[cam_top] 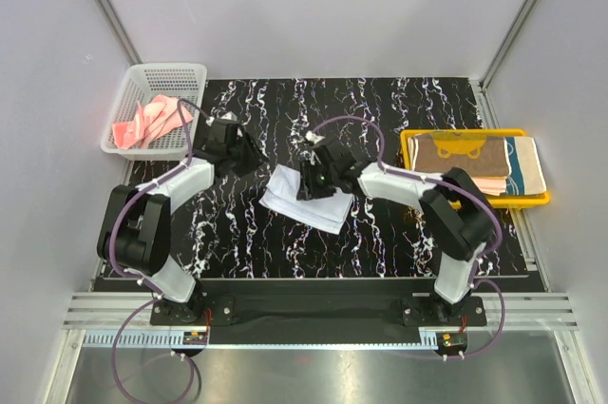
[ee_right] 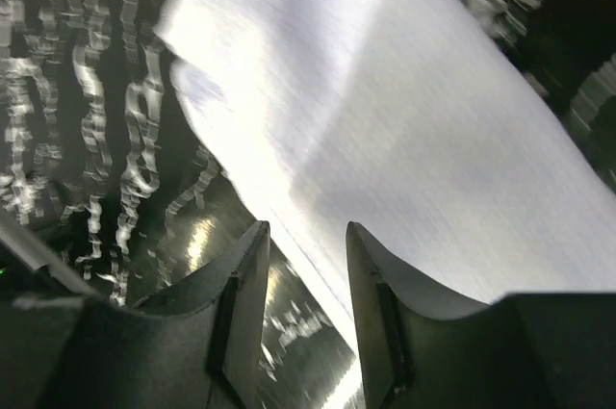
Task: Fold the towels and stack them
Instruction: Fold the towel
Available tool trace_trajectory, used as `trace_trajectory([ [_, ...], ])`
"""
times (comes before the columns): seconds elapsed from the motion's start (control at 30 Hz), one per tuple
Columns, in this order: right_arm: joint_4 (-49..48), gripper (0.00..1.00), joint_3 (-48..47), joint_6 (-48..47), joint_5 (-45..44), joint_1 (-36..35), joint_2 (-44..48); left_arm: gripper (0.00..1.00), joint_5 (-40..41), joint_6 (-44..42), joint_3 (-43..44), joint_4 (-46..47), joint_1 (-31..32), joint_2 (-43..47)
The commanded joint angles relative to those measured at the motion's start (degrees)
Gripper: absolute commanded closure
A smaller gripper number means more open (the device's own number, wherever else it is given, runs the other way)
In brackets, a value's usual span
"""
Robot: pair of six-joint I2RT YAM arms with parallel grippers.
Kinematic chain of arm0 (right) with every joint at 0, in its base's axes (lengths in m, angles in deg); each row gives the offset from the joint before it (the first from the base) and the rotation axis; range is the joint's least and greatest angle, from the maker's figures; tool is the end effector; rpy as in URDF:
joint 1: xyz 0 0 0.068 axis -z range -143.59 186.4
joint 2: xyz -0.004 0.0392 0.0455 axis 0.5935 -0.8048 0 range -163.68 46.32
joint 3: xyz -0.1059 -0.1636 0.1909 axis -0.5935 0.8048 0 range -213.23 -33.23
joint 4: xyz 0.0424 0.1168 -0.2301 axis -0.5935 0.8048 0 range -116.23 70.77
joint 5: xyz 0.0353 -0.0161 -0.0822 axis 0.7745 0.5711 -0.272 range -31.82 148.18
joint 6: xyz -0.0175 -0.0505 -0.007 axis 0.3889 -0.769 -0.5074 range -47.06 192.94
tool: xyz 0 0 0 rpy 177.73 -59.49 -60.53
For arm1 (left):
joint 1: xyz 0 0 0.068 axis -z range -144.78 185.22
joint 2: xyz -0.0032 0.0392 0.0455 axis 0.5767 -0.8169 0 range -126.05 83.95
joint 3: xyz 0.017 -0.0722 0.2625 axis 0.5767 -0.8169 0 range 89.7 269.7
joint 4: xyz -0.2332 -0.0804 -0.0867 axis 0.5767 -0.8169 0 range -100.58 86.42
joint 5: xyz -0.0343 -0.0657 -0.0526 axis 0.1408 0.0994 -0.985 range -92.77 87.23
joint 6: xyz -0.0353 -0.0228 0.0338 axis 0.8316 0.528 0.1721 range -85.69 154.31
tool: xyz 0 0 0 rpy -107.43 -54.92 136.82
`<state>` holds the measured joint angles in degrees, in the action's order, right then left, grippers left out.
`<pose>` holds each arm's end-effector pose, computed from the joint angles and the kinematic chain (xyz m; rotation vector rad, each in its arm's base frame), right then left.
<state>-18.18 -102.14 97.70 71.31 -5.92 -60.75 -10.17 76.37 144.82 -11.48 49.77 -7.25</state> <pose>0.2921 0.2770 0.1832 -0.4979 2.4625 0.7979 0.3255 -0.0892 0.2056 -0.5109 2.3663 -0.6250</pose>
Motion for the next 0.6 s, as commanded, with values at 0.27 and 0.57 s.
trace_trajectory([
  [0.27,9.4,0.55,15.0,9.4,-20.5,-0.1,23.0,0.55,1.1,-4.1,-1.3,-1.2,5.3,0.2],
  [0.57,10.1,0.52,19.4,12.5,-22.4,-0.2,21.8,0.57,3.6,-4.6,-3.5,-1.8,6.6,-1.4],
])
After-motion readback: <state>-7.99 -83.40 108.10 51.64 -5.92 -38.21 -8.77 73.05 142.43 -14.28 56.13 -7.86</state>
